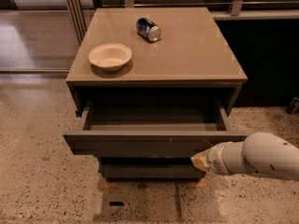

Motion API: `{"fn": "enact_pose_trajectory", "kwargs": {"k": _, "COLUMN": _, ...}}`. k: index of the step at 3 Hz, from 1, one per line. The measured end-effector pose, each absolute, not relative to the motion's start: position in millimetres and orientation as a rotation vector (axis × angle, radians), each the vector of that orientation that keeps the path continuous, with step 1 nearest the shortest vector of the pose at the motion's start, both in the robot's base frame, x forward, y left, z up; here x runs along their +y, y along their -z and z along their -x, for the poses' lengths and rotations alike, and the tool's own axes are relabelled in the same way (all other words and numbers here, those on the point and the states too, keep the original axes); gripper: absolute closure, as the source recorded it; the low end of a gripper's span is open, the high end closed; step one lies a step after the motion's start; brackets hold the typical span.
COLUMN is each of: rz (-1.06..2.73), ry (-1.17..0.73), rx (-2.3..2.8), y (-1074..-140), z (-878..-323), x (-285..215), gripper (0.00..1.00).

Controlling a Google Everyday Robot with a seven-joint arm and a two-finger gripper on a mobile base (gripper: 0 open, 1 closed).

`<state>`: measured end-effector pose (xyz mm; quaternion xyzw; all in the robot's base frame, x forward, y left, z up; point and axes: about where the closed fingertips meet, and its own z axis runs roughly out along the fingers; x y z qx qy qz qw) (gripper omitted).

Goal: Close top drawer

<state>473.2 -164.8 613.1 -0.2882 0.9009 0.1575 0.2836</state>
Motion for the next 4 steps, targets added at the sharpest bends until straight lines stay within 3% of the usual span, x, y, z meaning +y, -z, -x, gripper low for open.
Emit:
{"fn": "enact_pose_trajectory", "kwargs": {"k": 1, "rz": 0.843, "ry": -0.333, "rx": 2.361, "y": -619.7, "z": -517.8, "x": -167.3, "gripper": 1.00}}
{"fn": "enact_pose_trajectory", "kwargs": {"k": 4, "rz": 0.964, "ry": -0.186, "rx": 2.294, "y": -634.5, "z": -578.9, "x": -171.8, "gripper": 1.00}}
